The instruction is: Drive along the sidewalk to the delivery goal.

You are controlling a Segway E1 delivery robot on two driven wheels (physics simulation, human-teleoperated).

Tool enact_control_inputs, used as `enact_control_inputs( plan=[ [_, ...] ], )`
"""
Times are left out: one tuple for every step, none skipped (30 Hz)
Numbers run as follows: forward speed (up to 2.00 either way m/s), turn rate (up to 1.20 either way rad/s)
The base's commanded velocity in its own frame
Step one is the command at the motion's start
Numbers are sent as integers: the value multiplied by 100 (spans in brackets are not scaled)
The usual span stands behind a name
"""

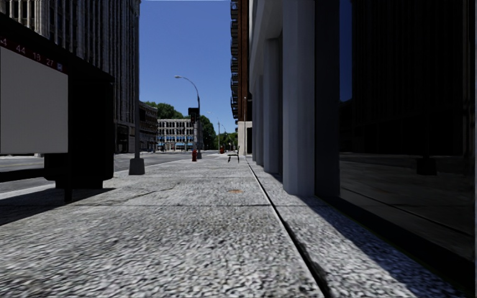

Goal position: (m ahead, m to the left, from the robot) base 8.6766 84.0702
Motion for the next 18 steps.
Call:
enact_control_inputs(
  plan=[
    [200,0],
    [199,0],
    [199,0],
    [186,0],
    [171,0],
    [163,0],
    [163,0],
    [161,0],
    [164,0],
    [178,0],
    [178,0],
    [200,0],
    [200,0],
    [200,0],
    [200,0],
    [200,9],
    [200,13],
    [200,14]
  ],
)
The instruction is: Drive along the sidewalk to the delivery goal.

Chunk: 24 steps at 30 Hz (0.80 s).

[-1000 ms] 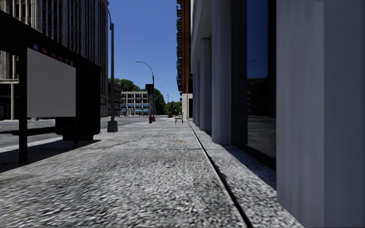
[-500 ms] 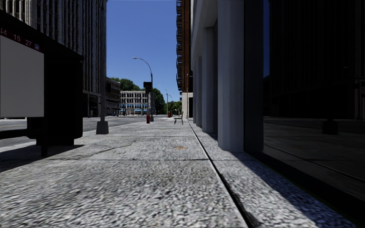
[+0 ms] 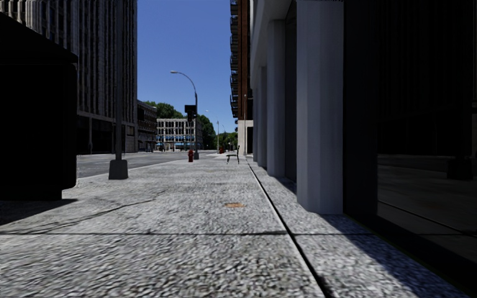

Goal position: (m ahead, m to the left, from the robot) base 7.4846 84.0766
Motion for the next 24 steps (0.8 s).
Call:
enact_control_inputs(
  plan=[
    [200,14],
    [200,16],
    [200,23],
    [200,26],
    [200,26],
    [200,26],
    [200,26],
    [200,26],
    [200,26],
    [200,26],
    [200,26],
    [200,26],
    [200,26],
    [200,26],
    [200,26],
    [200,25],
    [200,25],
    [200,22],
    [200,17],
    [200,14],
    [200,14],
    [200,14],
    [200,14],
    [200,14]
  ],
)
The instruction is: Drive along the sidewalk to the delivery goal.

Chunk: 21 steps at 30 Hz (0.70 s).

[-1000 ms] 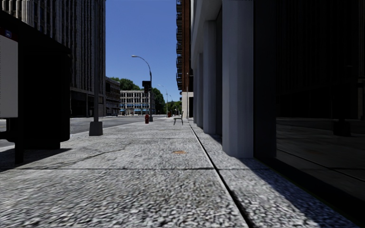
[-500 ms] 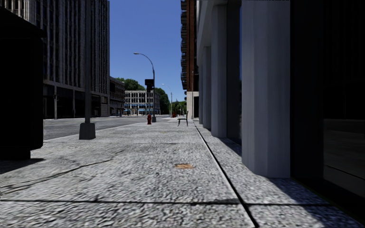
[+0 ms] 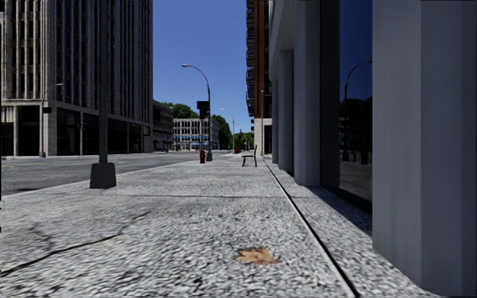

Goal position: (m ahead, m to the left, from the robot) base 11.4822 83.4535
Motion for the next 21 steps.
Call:
enact_control_inputs(
  plan=[
    [200,14],
    [200,13],
    [200,12],
    [200,12],
    [200,11],
    [200,11],
    [200,11],
    [200,11],
    [200,11],
    [200,11],
    [200,11],
    [200,11],
    [200,11],
    [200,7],
    [200,7],
    [200,0],
    [200,0],
    [200,0],
    [200,0],
    [200,0],
    [200,0]
  ],
)
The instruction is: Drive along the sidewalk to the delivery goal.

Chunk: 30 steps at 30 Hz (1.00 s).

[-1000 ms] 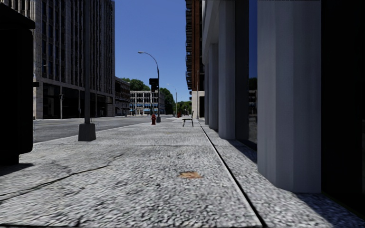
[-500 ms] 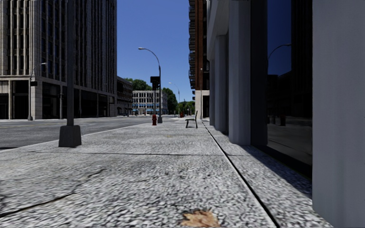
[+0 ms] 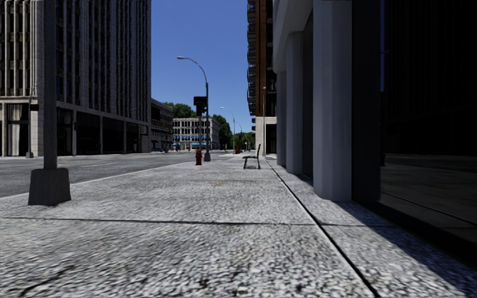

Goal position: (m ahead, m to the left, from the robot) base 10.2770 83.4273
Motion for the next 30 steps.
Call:
enact_control_inputs(
  plan=[
    [200,0],
    [200,0],
    [200,0],
    [200,0],
    [200,0],
    [200,0],
    [200,0],
    [200,0],
    [200,0],
    [200,0],
    [200,0],
    [200,0],
    [200,0],
    [200,0],
    [200,0],
    [200,0],
    [200,0],
    [200,0],
    [200,0],
    [200,0],
    [200,0],
    [200,0],
    [200,0],
    [200,0],
    [200,0],
    [200,0],
    [200,0],
    [200,0],
    [198,0],
    [198,0]
  ],
)
